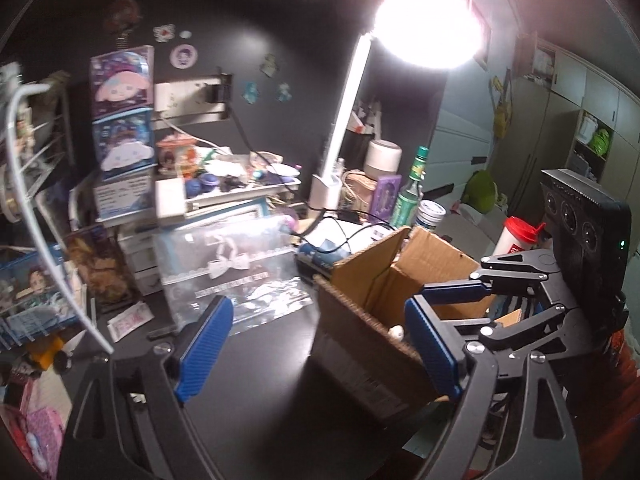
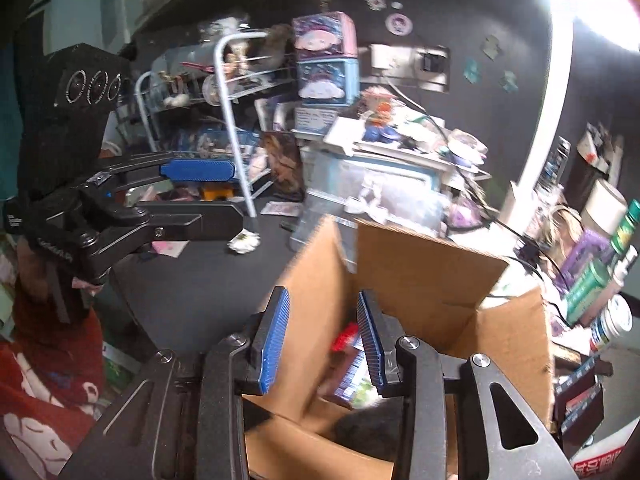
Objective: Organize objects
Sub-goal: 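Withdraw the right gripper and move it toward the white daisy, then close the right gripper on the white daisy flower and lift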
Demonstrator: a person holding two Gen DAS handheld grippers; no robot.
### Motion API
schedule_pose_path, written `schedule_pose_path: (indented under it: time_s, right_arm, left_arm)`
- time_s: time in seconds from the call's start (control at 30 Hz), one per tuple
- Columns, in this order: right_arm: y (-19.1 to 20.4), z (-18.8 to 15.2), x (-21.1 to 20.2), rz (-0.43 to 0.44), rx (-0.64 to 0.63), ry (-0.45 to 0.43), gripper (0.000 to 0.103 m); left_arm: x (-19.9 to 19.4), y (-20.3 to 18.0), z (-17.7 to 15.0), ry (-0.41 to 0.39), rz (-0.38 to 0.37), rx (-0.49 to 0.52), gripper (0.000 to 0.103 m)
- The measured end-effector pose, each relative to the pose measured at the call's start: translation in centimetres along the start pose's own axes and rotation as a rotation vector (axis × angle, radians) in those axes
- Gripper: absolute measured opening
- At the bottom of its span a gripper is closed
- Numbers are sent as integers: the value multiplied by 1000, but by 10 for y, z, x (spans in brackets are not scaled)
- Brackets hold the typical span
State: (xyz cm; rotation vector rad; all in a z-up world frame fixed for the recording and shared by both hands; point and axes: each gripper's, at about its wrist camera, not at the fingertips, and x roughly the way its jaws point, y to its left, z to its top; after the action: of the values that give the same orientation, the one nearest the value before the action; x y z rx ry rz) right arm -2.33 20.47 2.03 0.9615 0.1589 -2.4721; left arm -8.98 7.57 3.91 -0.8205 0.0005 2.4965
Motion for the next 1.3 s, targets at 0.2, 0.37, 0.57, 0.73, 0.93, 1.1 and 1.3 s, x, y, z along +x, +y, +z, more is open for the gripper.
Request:
schedule_pose_path:
  time_s: [0.2,0.37,0.57,0.73,0.93,1.1,1.3]
  right_arm:
    - [53,14,23,68,-61,-9,36]
    - [97,20,61,137,-93,15,40]
    - [129,17,116,243,-64,80,55]
    - [136,8,172,231,-25,133,60]
    - [132,6,223,147,-14,157,73]
    - [119,12,259,102,-12,169,74]
    - [107,24,299,50,-16,185,74]
  left_arm:
    - [-37,42,-28,-30,92,-50,87]
    - [-56,80,-58,-33,154,-115,87]
    - [-59,119,-94,-13,190,-185,88]
    - [-39,151,-120,45,197,-247,88]
    - [-18,180,-134,85,171,-286,88]
    - [-1,199,-133,107,156,-297,88]
    - [14,218,-133,125,143,-325,88]
